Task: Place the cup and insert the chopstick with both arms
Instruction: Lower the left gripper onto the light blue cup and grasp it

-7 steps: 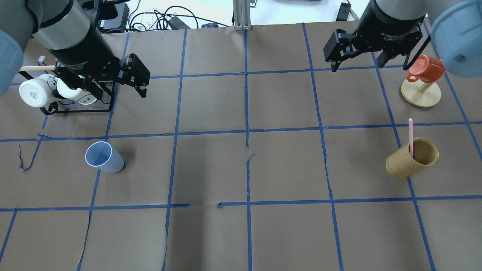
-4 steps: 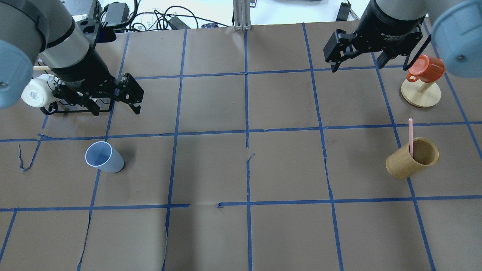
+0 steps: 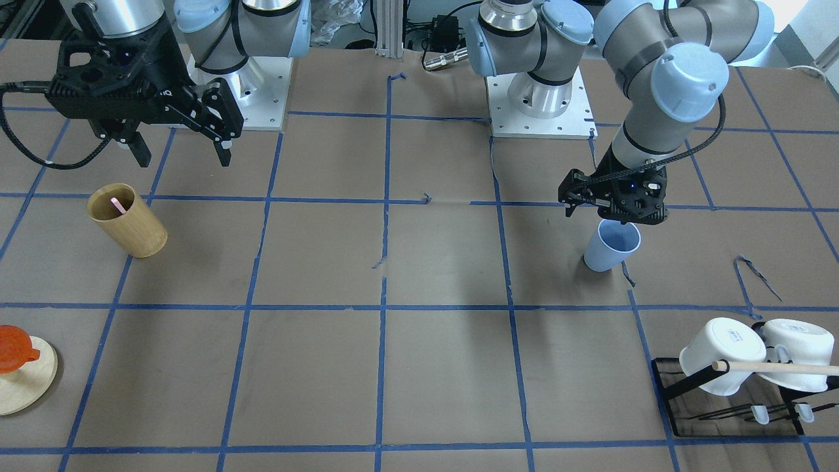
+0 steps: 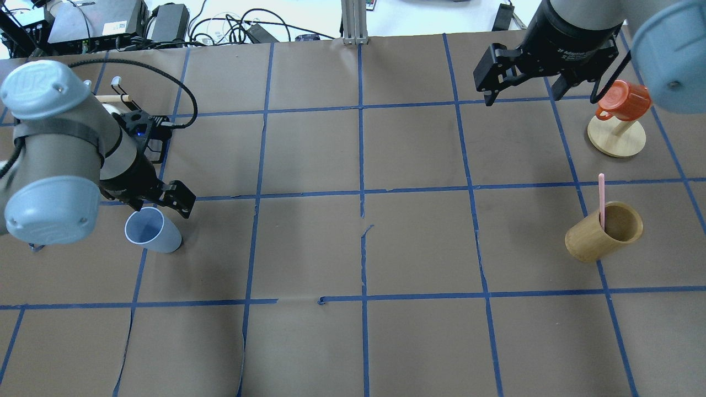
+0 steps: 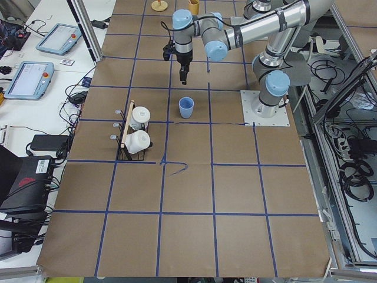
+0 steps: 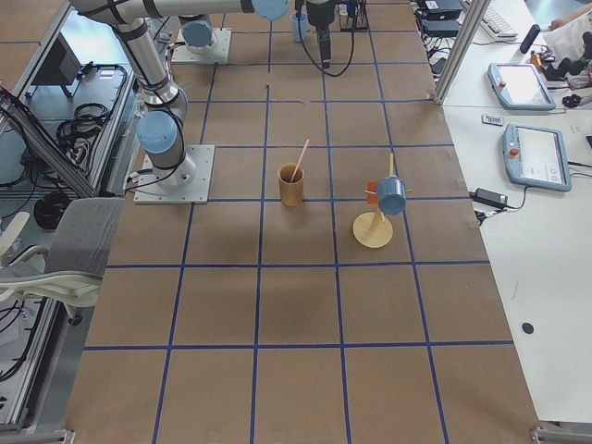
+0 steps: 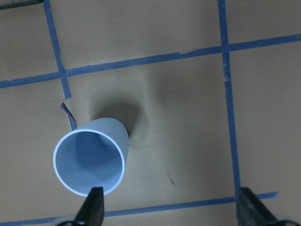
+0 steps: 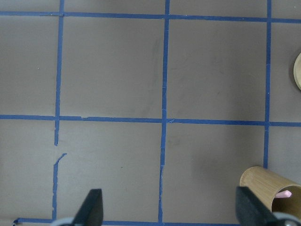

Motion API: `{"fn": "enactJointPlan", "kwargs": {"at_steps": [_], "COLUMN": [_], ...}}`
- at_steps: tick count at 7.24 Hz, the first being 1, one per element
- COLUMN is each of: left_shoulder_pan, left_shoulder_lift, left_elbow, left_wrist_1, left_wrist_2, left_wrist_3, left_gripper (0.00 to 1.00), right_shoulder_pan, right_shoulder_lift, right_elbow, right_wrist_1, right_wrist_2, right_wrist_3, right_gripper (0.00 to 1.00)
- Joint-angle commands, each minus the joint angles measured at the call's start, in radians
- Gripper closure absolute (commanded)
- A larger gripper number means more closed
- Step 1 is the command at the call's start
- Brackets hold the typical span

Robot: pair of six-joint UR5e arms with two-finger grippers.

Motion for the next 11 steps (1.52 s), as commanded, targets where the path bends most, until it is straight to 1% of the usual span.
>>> {"fn": "enactJointPlan", "kwargs": {"at_steps": [1, 2, 3, 4, 5, 6, 8, 9, 10, 11], "left_shoulder_pan": [0.029, 0.029, 0.029, 0.029, 0.029, 0.029, 0.028, 0.022, -0.002, -0.073], "left_shoulder_lift": [-0.028, -0.045, -0.06, -0.068, -0.074, -0.074, -0.071, -0.068, -0.061, -0.065], "left_elbow": [-0.076, -0.078, -0.076, -0.078, -0.076, -0.075, -0.066, -0.057, -0.037, -0.009], "left_wrist_1": [0.111, 0.111, 0.111, 0.111, 0.111, 0.111, 0.117, 0.123, 0.119, 0.11], "left_wrist_2": [0.033, 0.044, 0.045, 0.045, 0.045, 0.045, 0.097, 0.097, 0.09, 0.084], "left_wrist_3": [0.074, 0.07, 0.068, 0.07, 0.07, 0.07, 0.07, 0.049, -0.021, -0.125], "left_gripper": [0.0, 0.06, 0.19, 0.57, 0.92, 1.0, 1.0, 1.0, 1.0, 1.0], "right_shoulder_pan": [0.0, 0.0, 0.0, 0.0, 0.0, 0.0, 0.0, 0.0, 0.0, 0.0], "right_shoulder_lift": [0.0, 0.0, 0.0, 0.0, 0.0, 0.0, 0.0, 0.0, -0.002, -0.002], "right_elbow": [0.0, 0.0, 0.0, 0.0, 0.0, 0.0, 0.0, 0.0, 0.0, 0.0], "right_wrist_1": [0.001, 0.001, 0.001, 0.003, 0.003, 0.003, 0.003, 0.003, 0.003, 0.003], "right_wrist_2": [0.0, -0.001, -0.002, -0.002, -0.002, -0.003, -0.003, -0.003, -0.005, -0.005], "right_wrist_3": [0.002, 0.0, 0.0, 0.002, 0.0, 0.0, 0.0, 0.0, 0.0, 0.0], "right_gripper": [0.0, 0.0, 0.0, 0.0, 0.0, 0.0, 0.0, 0.0, 0.0, 0.0]}}
